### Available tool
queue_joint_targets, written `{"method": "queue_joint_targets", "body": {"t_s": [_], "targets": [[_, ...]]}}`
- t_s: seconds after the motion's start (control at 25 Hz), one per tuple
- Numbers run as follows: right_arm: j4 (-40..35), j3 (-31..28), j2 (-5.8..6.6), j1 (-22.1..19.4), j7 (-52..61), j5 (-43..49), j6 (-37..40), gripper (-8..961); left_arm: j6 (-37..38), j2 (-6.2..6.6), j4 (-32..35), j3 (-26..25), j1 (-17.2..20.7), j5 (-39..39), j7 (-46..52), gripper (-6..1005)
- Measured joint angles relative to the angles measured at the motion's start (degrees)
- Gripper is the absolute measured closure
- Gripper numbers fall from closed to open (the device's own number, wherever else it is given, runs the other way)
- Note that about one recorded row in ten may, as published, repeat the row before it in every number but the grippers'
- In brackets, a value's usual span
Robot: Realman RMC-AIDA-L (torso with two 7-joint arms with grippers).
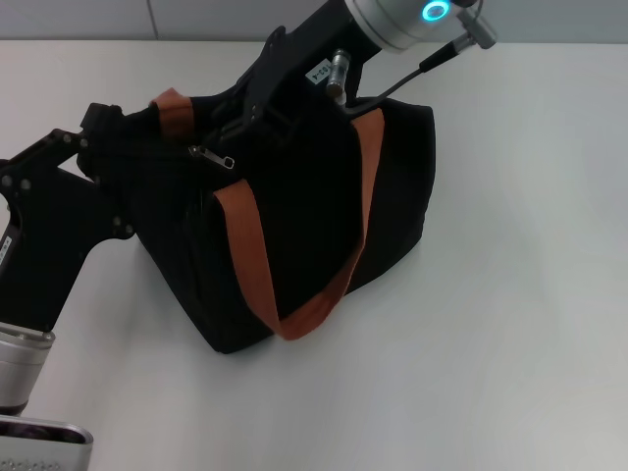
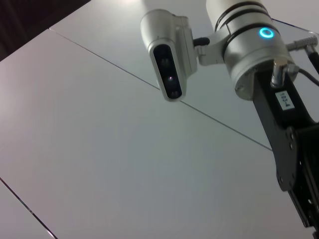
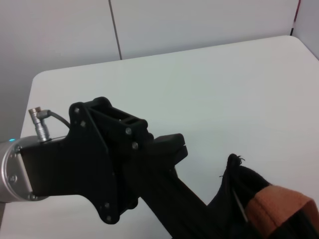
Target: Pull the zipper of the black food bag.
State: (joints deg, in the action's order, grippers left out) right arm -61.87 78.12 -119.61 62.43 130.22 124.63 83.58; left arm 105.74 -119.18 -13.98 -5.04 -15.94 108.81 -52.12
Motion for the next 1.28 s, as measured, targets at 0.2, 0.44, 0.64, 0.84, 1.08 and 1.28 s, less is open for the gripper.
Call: {"method": "queue_joint_targets", "body": {"t_s": [0.2, 0.44, 0.64, 0.84, 1.08, 1.28], "targets": [[1.06, 1.59, -0.03, 0.13, -0.13, -0.05, -1.98, 675, 0.02, 0.0, 0.0, 0.04, 0.03, 0.0, 0.0, 934], [2.04, 2.97, -0.1, 0.3, 0.0, -0.07, -3.26, 675, 0.36, 0.0, 0.0, 0.06, 0.11, 0.01, 0.0, 933], [2.65, 4.29, -0.19, 0.42, 0.02, -0.47, -4.61, 686, 0.44, 0.0, 0.0, 0.14, 0.11, 0.0, 0.0, 932], [3.4, 5.48, -0.19, 0.42, -0.17, -1.16, -5.3, 699, 0.44, 0.0, 0.0, 0.59, -0.01, 0.0, 0.0, 932], [3.43, 5.8, -0.11, 0.42, -1.65, -1.13, -5.33, 750, 0.45, 0.0, 0.01, 0.74, -0.13, 0.0, 0.0, 931], [2.68, 5.82, -0.03, 0.11, -3.0, -0.96, -5.12, 910, 0.45, 0.0, 0.0, 0.74, -0.15, 0.0, 0.0, 930]]}}
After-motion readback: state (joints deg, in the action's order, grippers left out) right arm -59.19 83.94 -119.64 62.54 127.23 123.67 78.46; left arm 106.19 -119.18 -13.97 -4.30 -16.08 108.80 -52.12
